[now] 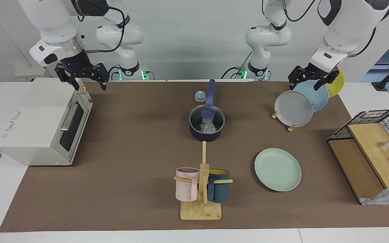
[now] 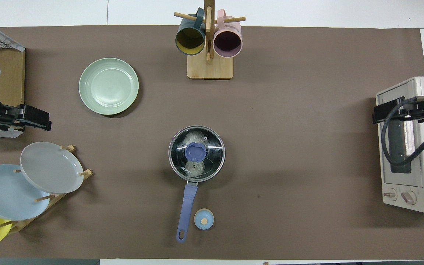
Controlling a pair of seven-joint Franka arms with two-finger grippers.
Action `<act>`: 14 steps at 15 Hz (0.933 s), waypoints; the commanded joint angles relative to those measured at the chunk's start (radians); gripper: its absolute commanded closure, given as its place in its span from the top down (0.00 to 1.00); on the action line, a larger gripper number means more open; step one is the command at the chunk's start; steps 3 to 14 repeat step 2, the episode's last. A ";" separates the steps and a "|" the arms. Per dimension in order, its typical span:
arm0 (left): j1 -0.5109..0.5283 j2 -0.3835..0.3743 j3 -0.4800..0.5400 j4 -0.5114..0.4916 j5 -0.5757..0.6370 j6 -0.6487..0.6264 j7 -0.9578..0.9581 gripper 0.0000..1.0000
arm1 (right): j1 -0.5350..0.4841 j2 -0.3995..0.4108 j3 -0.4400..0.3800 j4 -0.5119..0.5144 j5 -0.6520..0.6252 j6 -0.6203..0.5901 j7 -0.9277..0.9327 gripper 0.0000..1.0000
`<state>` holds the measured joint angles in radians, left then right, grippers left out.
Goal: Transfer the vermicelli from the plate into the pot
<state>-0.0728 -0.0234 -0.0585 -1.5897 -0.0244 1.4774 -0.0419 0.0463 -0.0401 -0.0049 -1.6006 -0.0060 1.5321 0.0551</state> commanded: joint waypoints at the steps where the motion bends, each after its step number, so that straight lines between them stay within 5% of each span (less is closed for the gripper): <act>1: 0.011 -0.013 -0.004 -0.015 -0.012 0.003 -0.003 1.00 | -0.006 -0.003 0.003 0.007 0.005 -0.017 -0.029 1.00; 14: 0.010 -0.013 -0.004 -0.015 -0.012 0.003 -0.003 1.00 | -0.006 -0.003 0.003 0.007 0.004 -0.017 -0.029 1.00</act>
